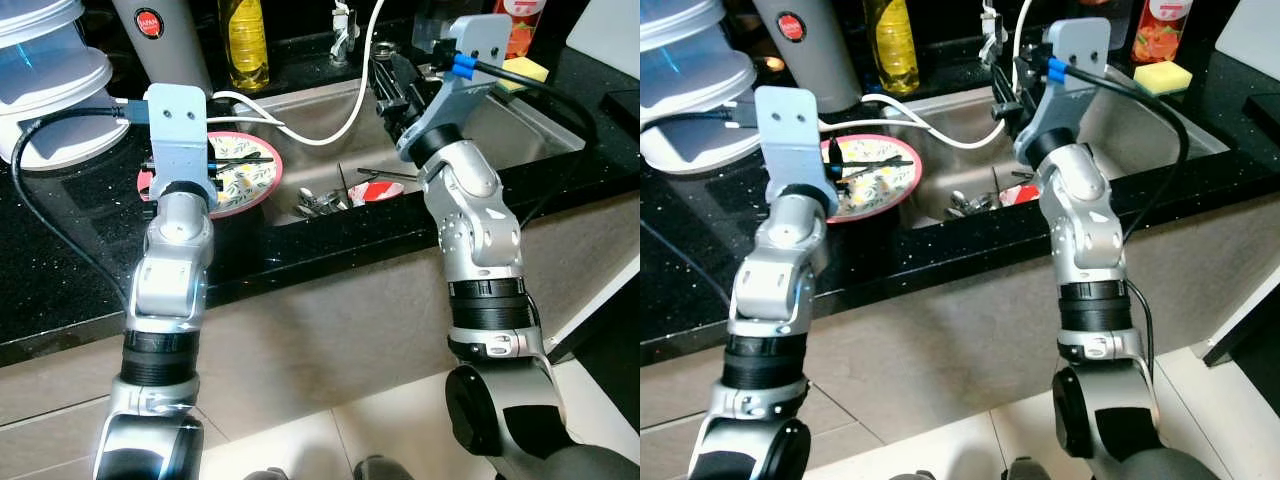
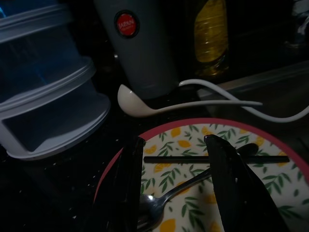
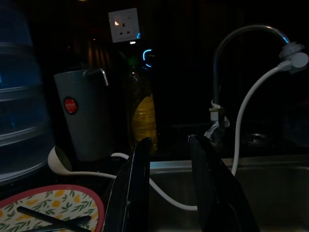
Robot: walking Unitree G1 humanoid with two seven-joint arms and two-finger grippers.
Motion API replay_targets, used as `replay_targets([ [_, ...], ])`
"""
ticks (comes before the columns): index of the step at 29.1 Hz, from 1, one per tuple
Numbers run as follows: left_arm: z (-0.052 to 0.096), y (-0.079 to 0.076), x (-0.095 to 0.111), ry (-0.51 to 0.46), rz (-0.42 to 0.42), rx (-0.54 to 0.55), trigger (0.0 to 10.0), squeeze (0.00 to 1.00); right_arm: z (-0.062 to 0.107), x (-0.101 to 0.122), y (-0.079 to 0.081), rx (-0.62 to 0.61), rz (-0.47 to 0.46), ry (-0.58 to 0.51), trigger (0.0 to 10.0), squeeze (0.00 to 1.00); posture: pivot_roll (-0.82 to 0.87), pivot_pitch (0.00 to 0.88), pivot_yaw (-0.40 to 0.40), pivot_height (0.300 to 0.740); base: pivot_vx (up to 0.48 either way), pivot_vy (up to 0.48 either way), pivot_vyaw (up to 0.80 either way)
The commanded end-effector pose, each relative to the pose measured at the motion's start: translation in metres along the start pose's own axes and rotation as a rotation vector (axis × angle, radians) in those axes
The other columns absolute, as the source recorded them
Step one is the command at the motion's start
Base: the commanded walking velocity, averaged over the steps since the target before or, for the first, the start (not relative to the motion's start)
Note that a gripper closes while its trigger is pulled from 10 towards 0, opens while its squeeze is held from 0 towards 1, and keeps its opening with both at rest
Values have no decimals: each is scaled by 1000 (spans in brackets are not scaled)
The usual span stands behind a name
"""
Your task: Kitchen organization
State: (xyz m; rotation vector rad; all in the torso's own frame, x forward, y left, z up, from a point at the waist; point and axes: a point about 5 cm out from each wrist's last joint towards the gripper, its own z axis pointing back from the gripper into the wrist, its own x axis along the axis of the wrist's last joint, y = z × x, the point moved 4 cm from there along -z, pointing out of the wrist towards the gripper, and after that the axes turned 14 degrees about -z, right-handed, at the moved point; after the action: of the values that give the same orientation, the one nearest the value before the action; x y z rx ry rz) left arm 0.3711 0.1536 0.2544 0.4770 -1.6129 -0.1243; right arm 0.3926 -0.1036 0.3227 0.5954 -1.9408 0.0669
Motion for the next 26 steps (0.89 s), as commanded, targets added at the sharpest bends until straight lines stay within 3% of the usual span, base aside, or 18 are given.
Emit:
replay_targets([
  [1,2,1,-5,13,-1,-2,10000,0,1,1,5,14,-7,-12,10000,0,4,1,87,740,0,0,0],
  [6,3,13,7,-62,16,12,10000,0,2,3,2,5,-7,-21,10000,0,15,0,86,740,0,0,0],
  [20,7,19,4,-74,-62,25,10000,0,2,-3,5,7,-23,-10,10000,0,29,0,82,740,0,0,0],
  [23,2,27,7,-121,-153,18,10000,0,1,2,8,16,-7,-24,10000,0,-21,0,108,740,0,0,0],
  [26,-1,32,9,-138,-177,12,10000,0,1,4,8,14,-3,-29,10000,0,-21,0,108,740,0,0,0],
])
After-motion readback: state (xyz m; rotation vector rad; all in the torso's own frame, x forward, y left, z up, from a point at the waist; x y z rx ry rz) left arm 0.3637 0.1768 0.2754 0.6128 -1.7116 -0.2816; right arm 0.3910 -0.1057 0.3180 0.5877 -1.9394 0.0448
